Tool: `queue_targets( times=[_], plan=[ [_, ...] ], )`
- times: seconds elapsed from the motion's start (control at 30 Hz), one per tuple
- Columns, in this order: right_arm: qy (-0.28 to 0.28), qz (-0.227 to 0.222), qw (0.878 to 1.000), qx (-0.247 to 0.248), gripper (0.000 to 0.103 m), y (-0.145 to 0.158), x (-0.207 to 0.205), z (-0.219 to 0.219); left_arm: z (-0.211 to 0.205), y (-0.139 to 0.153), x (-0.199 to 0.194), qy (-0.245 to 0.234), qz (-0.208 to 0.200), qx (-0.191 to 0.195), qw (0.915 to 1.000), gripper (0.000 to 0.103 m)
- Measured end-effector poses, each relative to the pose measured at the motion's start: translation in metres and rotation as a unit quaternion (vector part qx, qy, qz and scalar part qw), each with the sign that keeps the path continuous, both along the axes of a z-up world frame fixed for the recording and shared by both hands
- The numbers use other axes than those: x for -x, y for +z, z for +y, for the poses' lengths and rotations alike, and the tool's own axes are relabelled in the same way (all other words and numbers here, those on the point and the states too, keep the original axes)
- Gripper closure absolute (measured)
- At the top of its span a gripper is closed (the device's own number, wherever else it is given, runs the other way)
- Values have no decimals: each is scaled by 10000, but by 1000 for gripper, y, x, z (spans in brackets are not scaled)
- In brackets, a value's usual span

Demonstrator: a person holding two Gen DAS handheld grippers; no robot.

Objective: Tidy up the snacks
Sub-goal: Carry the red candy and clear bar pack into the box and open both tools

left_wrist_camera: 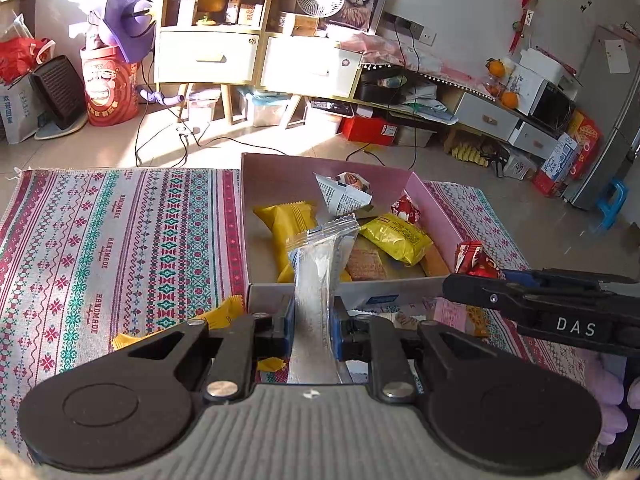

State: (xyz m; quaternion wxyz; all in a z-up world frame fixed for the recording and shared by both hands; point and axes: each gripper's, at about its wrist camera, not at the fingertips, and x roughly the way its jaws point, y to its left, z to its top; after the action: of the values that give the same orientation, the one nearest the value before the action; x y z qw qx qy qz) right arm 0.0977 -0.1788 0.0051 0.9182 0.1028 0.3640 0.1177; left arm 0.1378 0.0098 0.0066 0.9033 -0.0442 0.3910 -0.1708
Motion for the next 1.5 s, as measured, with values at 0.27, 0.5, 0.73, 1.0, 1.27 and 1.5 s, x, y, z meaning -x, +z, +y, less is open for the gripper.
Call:
queue_targets(
  times=[0.27, 0.5, 0.73, 1.0, 1.27, 1.5],
  plan=[
    [-199, 109, 9996, -168, 71, -11, -38, -11, -10, -7, -51, 129, -66, -132, 9998, 81],
    [-171, 217, 9996, -47, 71, -22, -57, -9, -26, -17, -89, 126, -163, -517, 9985, 80],
    [-192, 213, 9996, -76, 71, -27, -67, -10, -37, -26, -105, 82, -208, -811, 9965, 80],
    [-212, 200, 9996, 11, 69, -29, -68, -6, -41, -24, -109, 43, -266, -887, 9957, 76],
    [-322, 126, 9994, -21, 47, -18, -61, -9, -41, -12, -100, 30, -366, -804, 9961, 38],
    [-304, 45, 9995, 82, 35, -8, -47, -8, -34, -2, -82, 78, -390, -746, 9964, 27]
  ],
)
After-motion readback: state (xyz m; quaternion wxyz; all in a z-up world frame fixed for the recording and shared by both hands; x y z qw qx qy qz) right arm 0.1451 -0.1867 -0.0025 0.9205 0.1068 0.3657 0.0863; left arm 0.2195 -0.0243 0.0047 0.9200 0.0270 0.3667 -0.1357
